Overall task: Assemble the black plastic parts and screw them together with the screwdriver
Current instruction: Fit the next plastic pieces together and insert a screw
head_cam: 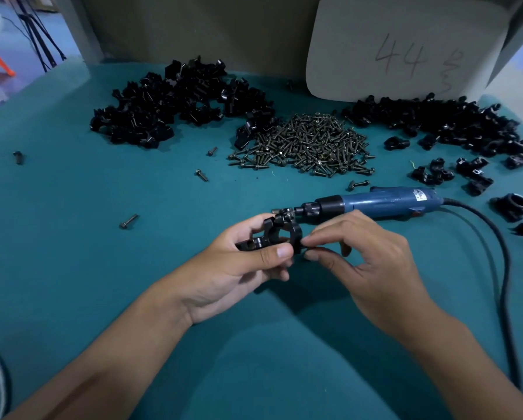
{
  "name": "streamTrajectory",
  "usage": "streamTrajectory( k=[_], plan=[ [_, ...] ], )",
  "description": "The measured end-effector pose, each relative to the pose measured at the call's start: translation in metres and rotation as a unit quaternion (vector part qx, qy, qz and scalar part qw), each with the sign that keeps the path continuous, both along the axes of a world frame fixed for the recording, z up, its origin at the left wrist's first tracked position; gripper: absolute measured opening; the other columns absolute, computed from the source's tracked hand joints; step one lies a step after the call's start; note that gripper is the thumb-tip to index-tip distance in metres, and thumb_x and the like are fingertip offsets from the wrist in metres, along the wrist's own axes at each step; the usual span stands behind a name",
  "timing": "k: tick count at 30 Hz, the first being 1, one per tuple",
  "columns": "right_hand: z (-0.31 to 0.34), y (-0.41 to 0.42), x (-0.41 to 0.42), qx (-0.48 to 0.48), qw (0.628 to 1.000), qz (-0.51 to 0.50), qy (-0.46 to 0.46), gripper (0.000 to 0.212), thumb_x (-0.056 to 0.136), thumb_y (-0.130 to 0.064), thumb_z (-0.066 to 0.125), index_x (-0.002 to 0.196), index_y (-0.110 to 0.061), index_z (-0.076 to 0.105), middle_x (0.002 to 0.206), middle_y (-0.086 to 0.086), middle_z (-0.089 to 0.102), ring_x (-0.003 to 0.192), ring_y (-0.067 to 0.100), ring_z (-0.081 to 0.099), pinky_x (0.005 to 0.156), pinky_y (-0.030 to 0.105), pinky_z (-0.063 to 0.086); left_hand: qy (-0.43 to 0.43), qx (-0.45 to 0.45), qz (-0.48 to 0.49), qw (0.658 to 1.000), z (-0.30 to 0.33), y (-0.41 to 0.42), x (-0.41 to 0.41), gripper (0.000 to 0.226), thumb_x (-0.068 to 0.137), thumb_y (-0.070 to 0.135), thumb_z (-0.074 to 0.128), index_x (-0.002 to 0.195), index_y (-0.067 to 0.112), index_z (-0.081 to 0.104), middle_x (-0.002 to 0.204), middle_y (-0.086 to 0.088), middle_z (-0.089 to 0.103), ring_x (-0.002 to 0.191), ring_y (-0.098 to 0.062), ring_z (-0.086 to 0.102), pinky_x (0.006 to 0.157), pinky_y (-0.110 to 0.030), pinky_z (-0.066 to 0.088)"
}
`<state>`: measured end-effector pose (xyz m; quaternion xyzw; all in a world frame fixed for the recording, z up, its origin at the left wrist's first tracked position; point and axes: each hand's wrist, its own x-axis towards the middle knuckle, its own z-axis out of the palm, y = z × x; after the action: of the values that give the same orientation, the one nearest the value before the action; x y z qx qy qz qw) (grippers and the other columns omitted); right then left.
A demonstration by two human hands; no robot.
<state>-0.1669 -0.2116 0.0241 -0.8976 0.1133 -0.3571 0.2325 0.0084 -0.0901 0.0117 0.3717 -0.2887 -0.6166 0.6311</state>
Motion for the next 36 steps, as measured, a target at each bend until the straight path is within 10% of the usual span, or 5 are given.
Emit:
streamTrajectory(
  k=[5, 36],
  plan=[
    [-0.001, 0.002, 0.001, -0.006, 1.000, -0.004, -0.014, 0.010, 0.090, -0.019, 0.074, 0.098, -0.015, 0.076, 0.096, -0.007, 0.071, 0.094, 0.013, 0.062, 0.083, 0.017, 0.040, 0.056, 0.018, -0.022, 0.998, 0.003, 0.001, 0.000, 0.042, 0.066, 0.019, 0.094, 0.105, 0.014, 0.077, 0.096, -0.007, 0.070, 0.081, -0.015, 0.066, 0.076, -0.030, 0.057],
    [-0.006, 0.013, 0.005, 0.041, 0.998, -0.034, -0.042, 0.011, 0.093, -0.019, 0.071, 0.099, -0.012, 0.076, 0.093, -0.007, 0.071, 0.081, 0.010, 0.060, 0.075, 0.019, 0.045, 0.151, 0.068, -0.081, 0.983, 0.007, 0.002, 0.004, 0.066, 0.071, 0.015, 0.090, 0.127, 0.002, 0.058, 0.106, -0.015, 0.062, 0.078, -0.021, 0.063, 0.076, -0.034, 0.058]
  ],
)
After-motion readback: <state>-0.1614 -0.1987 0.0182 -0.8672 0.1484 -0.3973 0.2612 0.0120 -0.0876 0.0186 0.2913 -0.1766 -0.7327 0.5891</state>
